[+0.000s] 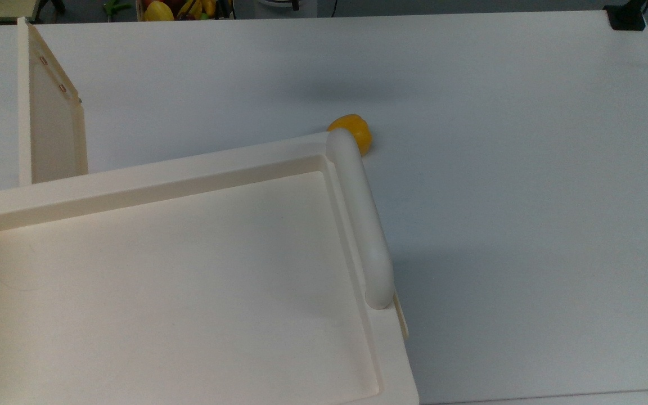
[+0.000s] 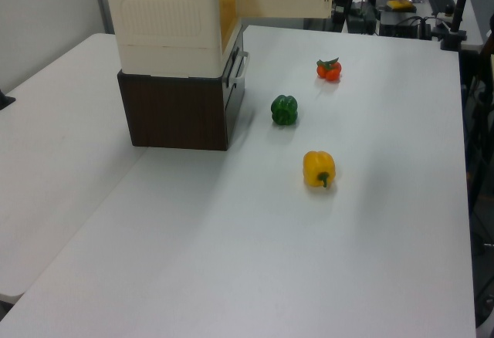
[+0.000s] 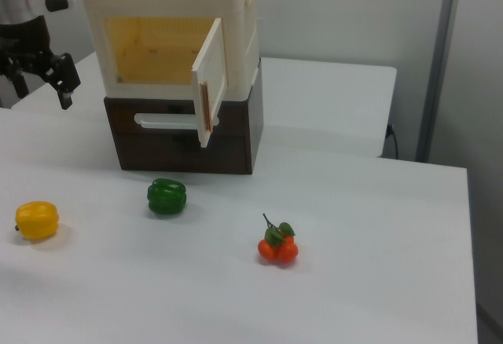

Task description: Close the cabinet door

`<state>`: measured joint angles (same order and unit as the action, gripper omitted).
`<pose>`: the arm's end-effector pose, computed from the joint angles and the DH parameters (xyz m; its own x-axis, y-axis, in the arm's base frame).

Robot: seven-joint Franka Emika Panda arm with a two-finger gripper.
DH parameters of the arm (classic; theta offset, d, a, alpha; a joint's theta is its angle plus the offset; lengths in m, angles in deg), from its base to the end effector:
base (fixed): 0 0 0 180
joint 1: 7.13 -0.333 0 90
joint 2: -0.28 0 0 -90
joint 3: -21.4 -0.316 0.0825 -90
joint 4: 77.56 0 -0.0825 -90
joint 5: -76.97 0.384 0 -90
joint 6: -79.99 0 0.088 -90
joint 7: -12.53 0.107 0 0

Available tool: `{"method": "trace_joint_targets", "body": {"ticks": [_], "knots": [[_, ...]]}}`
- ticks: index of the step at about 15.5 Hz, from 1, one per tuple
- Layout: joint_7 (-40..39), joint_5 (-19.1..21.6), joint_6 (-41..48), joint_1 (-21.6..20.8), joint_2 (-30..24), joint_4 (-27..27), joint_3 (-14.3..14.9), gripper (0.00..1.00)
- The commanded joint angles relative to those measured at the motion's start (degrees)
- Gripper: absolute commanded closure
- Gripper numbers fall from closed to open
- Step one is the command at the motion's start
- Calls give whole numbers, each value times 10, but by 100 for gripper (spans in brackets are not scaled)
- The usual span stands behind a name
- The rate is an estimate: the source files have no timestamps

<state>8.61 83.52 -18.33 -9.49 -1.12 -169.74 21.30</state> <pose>0.5602 0.0347 0.6343 0.9860 0.0939 0.1378 0.1088 -0.9885 -0.1048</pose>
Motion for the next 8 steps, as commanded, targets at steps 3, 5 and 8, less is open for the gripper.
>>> {"method": "trace_joint_targets", "body": {"ticks": [3,5,8], "knots": [[-38,5,-6,8,-11,-8,5,92],[-34,5,-4,10,-14,-7,5,100],[-38,8,32,27,-18,-6,17,100]]}}
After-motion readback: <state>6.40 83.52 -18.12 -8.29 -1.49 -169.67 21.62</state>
